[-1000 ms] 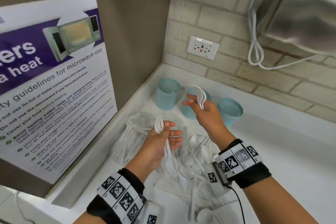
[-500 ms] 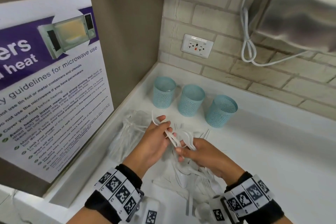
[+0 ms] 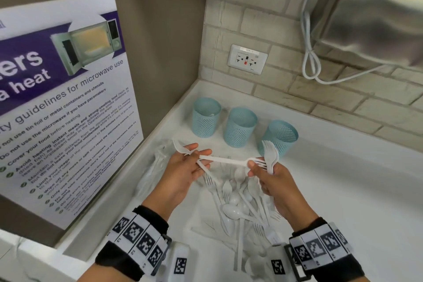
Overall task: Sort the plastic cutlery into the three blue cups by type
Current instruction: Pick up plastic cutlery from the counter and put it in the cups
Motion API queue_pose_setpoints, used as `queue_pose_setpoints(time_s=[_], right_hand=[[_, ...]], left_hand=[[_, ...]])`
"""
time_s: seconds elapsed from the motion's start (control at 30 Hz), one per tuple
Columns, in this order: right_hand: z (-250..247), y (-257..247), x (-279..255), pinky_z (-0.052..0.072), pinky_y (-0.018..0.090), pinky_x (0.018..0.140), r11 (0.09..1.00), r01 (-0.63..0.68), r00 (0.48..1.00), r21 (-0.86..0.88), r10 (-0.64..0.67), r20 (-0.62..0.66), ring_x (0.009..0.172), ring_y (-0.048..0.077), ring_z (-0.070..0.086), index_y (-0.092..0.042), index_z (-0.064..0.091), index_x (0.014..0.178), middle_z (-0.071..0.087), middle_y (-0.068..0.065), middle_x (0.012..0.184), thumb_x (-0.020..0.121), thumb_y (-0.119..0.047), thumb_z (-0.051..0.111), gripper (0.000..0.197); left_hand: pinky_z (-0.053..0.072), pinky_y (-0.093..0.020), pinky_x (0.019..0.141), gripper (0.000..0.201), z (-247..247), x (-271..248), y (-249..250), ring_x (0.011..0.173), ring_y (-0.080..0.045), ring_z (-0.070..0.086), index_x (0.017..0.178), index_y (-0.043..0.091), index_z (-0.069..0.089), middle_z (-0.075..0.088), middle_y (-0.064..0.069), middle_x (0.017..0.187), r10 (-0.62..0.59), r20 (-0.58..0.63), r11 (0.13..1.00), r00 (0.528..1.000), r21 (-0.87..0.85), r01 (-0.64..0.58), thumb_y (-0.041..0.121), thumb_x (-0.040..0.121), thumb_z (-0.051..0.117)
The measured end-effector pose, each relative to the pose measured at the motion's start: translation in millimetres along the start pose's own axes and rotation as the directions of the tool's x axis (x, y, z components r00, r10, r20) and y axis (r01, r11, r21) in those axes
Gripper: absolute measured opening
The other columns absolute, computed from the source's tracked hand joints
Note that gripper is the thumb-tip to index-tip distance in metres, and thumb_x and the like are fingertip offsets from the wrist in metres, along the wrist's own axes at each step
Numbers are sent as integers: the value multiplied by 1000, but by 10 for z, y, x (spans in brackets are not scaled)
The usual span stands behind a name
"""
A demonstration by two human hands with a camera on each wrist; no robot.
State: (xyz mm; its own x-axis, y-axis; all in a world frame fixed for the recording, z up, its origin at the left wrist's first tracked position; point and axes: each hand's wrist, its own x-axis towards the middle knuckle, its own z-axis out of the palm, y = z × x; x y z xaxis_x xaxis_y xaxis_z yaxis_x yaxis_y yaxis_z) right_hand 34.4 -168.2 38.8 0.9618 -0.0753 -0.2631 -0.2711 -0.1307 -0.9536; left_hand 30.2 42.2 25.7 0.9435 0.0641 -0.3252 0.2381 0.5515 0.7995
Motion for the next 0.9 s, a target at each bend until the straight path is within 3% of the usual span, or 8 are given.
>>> queue_pose_setpoints(time_s=[0.1, 0.27, 0.37, 0.53, 0.6, 0.67, 0.8, 0.9], right_hand=[[-40, -58, 10, 24, 17, 42, 998, 26, 999, 58, -24, -33, 45, 7, 28, -14, 67, 92, 64, -5, 65, 86, -24, 69, 12], [13, -138, 6, 24, 17, 40, 999, 50, 999, 5, -50, 3, 41, 6, 26, -10, 63, 77, 51, -10, 48, 86, -27, 69, 20], [22, -144, 1, 24, 18, 40, 997, 59, 998, -43, -58, 28, 39, 5, 27, -10, 62, 79, 48, -11, 46, 89, -26, 67, 19], [-91, -150, -16, 30, 21, 51, 969, 90, 993, -232, -70, 92, 44, 4, 35, -16, 60, 78, 48, -5, 57, 95, -27, 56, 21], [-112, -177, -27, 35, 22, 58, 898, 139, 987, -417, -91, 134, 55, 3, 48, -18, 59, 76, 55, -10, 61, 97, -27, 53, 23], [-87, -184, -30, 42, 24, 67, 866, 183, 978, -466, -110, 179, 71, 12, 57, -13, 63, 85, 63, -2, 74, 96, -30, 54, 22], [99, -176, -90, 42, 15, 57, 931, 211, 967, -297, -156, 200, 64, 8, 60, -9, 63, 101, 67, 5, 77, 93, -29, 60, 21], [185, -144, -85, 38, 19, 54, 994, 109, 971, 18, -110, 211, 57, 5, 48, -12, 57, 113, 54, 0, 71, 98, -24, 52, 20]], left_hand=[[54, -34, 88, 26, 0, -36, 5, 93, -22, 70, 118, 6, 55, 70, -12, 107, -31, 69, 960, 997, 278, 11, 17, 102, 38], [51, -22, 91, 29, 86, -115, -87, 99, -18, 69, 111, 7, 64, 75, -5, 99, -140, 227, 767, 964, 641, -40, 20, 101, 40], [53, -14, 75, 29, 114, -109, -88, 91, -16, 70, 110, 6, 64, 74, -10, 100, -133, 178, 796, 975, 606, -2, 16, 102, 38], [54, -24, 70, 26, 36, -66, -5, 85, -19, 67, 108, 3, 64, 72, -11, 99, -80, -7, 895, 997, 439, 75, 10, 98, 41], [54, -25, 75, 25, 65, -80, 15, 89, -22, 66, 106, 4, 65, 72, -10, 98, -66, 16, 903, 998, 426, 53, 9, 98, 42], [53, -27, 79, 25, 151, -119, -2, 91, -22, 66, 104, 7, 66, 73, -10, 97, -92, 101, 883, 991, 468, 34, 9, 98, 42], [50, -24, 66, 31, 373, -285, -180, 66, -15, 64, 107, 9, 61, 69, -2, 78, -170, 297, 789, 940, 613, -51, 27, 102, 37], [41, -19, 56, 33, 410, -307, -294, 53, -4, 46, 98, 15, 60, 48, 9, 62, -86, 251, 752, 964, 652, -103, 38, 100, 36]])
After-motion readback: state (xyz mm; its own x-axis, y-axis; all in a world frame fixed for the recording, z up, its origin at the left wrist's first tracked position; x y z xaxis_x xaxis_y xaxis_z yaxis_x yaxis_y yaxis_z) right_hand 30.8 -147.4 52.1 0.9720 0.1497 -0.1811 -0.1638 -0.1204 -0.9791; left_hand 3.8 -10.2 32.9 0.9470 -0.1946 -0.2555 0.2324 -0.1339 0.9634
